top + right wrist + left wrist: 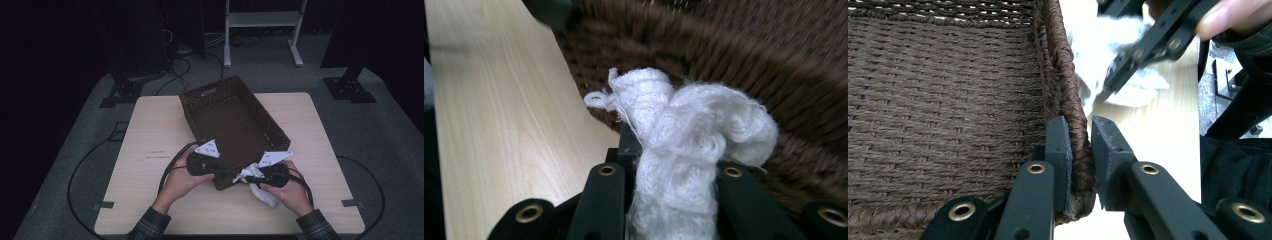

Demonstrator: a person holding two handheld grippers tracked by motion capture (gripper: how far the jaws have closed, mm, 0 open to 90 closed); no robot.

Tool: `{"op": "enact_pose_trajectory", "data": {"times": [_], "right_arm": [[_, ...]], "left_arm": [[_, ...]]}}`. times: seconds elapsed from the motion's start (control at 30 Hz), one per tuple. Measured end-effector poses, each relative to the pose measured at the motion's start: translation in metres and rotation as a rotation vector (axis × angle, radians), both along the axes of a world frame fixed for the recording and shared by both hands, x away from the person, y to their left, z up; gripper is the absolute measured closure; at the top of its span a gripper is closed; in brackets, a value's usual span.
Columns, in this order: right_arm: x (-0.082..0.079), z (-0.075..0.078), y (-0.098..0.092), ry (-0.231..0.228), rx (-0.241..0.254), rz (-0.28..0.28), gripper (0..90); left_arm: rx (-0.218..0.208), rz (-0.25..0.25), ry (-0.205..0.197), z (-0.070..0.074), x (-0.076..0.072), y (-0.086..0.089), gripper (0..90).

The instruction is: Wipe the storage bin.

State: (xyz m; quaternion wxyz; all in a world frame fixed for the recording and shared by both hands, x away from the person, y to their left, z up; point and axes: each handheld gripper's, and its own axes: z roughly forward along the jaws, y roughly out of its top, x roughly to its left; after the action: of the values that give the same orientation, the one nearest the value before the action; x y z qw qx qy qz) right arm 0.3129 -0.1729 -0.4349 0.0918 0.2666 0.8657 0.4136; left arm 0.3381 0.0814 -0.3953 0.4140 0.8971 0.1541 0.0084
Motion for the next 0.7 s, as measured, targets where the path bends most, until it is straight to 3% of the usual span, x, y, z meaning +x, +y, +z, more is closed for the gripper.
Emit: {"op": "enact_pose_trajectory", "data": {"times": [0.4,0.7], "right_arm": [[-0.006,0.033,-0.015,-0.085,0.085,-0.027,74.8],[-0.005,0.018,-0.002,-0.045,0.057,0.003,74.9]], "left_arm": [[0.001,-0.001,-0.001,0.000,0.000,0.000,78.2],[0.005,-0.001,-0.004,0.000,-0.001,0.000,78.1]]}}
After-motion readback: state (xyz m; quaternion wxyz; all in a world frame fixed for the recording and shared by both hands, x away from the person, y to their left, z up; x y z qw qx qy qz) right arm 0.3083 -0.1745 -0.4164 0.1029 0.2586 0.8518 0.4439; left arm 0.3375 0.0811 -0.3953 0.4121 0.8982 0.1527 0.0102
